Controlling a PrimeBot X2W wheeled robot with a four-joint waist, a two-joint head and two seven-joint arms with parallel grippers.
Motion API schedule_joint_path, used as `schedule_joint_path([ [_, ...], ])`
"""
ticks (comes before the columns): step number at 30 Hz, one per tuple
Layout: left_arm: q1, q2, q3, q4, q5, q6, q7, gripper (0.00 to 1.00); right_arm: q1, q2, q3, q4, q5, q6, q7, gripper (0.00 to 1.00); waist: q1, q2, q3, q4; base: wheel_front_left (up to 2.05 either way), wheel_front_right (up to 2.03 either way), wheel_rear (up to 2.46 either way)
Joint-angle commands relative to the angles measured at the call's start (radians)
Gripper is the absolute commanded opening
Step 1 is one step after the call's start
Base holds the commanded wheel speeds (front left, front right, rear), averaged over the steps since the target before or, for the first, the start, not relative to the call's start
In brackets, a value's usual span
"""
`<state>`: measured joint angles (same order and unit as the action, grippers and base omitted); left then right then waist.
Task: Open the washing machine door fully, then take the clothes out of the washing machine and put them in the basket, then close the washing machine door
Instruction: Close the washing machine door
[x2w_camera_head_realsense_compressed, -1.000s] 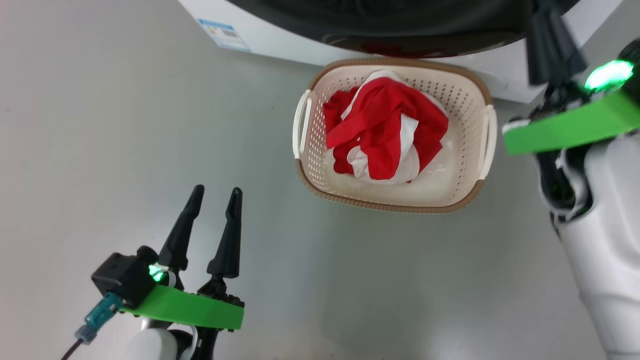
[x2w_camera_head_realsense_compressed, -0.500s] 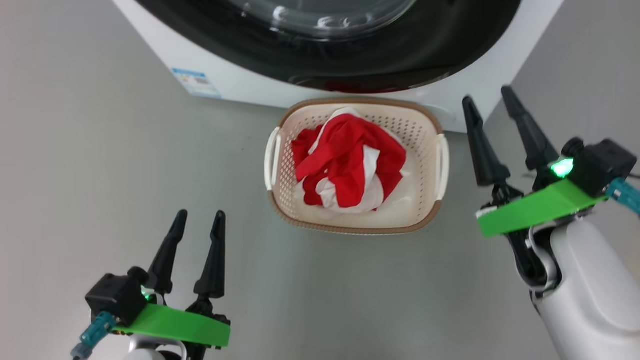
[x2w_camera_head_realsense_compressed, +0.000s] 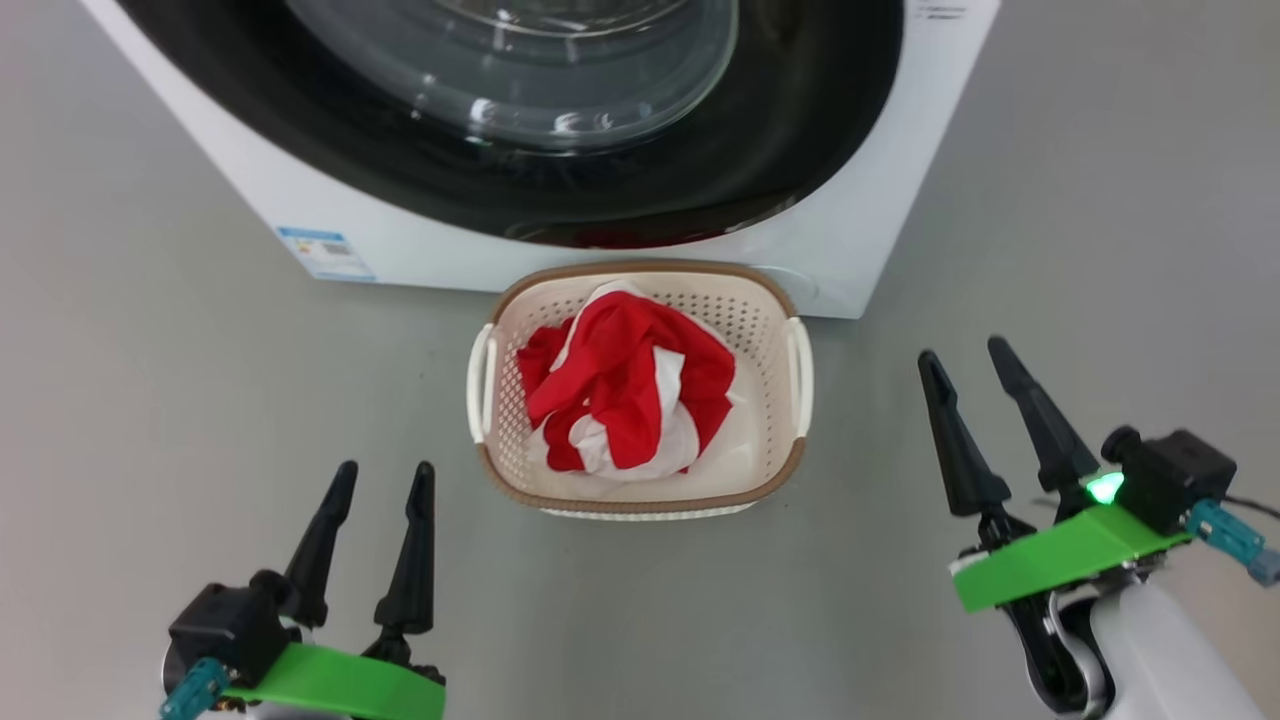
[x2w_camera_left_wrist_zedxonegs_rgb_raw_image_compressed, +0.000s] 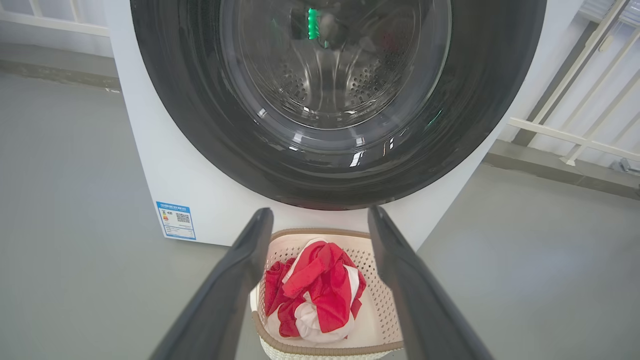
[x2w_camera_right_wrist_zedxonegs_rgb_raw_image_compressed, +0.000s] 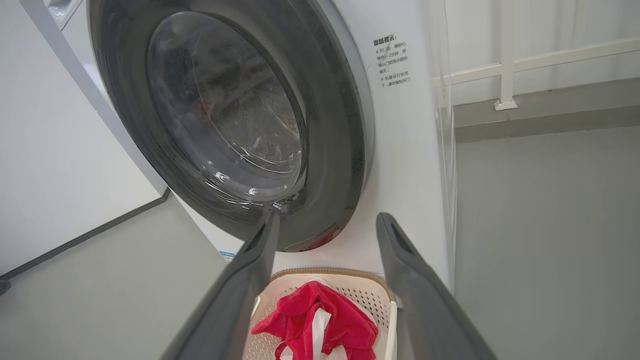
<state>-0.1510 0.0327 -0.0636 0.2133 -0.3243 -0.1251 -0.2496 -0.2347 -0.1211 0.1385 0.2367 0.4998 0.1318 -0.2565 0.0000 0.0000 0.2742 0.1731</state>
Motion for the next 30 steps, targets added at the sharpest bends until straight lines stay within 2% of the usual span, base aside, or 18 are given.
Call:
schedule_joint_path([
  [1, 0.016, 0.019, 0.039, -0.020, 0.011, -0.006, -0.012, 1.00, 0.025, 0.006, 0.012, -0.031, 0.001, -0.001, -0.005, 1.00, 0.0000, 0.0000, -0.027, -0.031, 0.00, 0.00, 0.00],
  [12, 0.054, 0.044, 0.053, -0.031, 0.024, -0.006, -0.012, 1.00, 0.132, 0.010, -0.052, -0.054, -0.008, -0.001, -0.005, 1.00, 0.0000, 0.0000, -0.067, -0.097, 0.00, 0.00, 0.00],
  [30, 0.095, 0.044, 0.095, -0.060, 0.062, -0.006, -0.012, 1.00, 0.239, 0.004, -0.122, -0.085, -0.015, -0.001, -0.005, 1.00, 0.0000, 0.0000, -0.106, -0.139, 0.00, 0.00, 0.00],
])
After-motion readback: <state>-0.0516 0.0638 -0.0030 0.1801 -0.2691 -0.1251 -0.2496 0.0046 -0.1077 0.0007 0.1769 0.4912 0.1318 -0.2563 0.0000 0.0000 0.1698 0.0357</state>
